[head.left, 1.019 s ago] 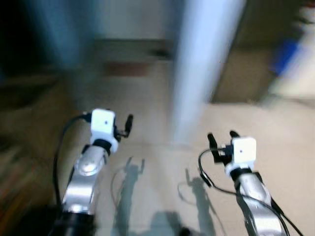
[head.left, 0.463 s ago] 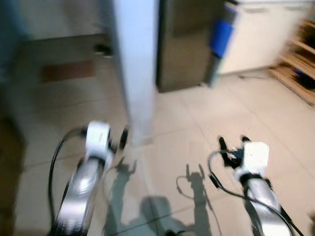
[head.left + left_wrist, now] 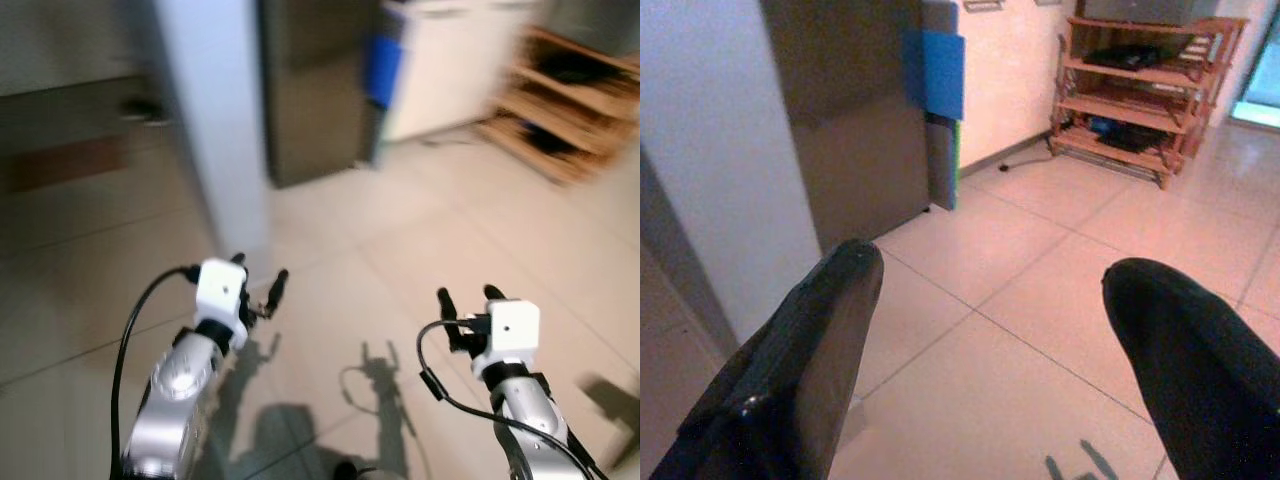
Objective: Setting the table
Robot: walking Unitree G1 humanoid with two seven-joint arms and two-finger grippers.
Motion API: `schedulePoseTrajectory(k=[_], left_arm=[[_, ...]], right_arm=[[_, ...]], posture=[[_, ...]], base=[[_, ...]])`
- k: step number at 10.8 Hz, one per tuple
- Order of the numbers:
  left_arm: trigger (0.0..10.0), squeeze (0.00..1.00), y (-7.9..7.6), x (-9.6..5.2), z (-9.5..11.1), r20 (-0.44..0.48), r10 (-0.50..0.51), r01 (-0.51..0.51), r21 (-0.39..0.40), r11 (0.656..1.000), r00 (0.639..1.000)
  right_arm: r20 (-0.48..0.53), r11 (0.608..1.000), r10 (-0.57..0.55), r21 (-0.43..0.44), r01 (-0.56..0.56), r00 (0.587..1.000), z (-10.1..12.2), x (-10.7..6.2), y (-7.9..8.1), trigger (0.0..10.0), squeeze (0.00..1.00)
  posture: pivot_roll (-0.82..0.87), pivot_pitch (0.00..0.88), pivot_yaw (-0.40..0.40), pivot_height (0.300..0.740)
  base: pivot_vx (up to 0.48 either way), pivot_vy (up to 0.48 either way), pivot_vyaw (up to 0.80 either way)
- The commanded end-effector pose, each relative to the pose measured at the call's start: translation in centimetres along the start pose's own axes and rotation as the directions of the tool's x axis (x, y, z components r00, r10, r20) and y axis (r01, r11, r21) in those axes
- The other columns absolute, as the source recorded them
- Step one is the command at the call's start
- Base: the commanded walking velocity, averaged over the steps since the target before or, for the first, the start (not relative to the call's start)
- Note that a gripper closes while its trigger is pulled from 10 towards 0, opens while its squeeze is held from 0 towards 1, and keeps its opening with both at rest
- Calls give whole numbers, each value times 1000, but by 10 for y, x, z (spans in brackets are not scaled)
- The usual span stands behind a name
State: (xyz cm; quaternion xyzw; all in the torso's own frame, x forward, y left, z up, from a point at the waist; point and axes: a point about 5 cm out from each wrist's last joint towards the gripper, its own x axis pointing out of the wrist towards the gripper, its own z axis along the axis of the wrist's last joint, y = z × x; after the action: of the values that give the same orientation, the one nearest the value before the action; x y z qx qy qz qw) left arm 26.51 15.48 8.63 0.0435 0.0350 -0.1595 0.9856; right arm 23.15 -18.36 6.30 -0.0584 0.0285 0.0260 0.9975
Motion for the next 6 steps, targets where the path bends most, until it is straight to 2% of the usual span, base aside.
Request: schedulePoseTrajectory(k=[1, 2, 3, 6], left_arm=[[10000, 0, 4, 4, 1, -9, -1, 1, 0, 1000, 1000], [10000, 0, 5, 8, 6, -3, -9, 9, -13, 1000, 1000], [10000, 0, 0, 12, 10, 20, -41, 41, 7, 999, 999], [10000, 0, -3, 15, 13, 26, -53, 52, 16, 999, 998]], right_arm=[[8, 1000, -9, -11, 10, 1000, 2, 3, -5, 10000, 0], [11, 1000, -10, -13, 10, 1000, 4, 5, -6, 10000, 0], [16, 1000, -4, -18, 4, 1000, 6, 9, -5, 10000, 0], [19, 1000, 8, -24, -8, 1000, 7, 15, -5, 10000, 0]], posture=[[17, 16, -2, 740], [16, 17, -2, 740], [17, 15, -6, 740], [20, 18, -14, 740]], base=[[0, 0, -731], [0, 0, -738], [0, 0, -738], [0, 0, -742]])
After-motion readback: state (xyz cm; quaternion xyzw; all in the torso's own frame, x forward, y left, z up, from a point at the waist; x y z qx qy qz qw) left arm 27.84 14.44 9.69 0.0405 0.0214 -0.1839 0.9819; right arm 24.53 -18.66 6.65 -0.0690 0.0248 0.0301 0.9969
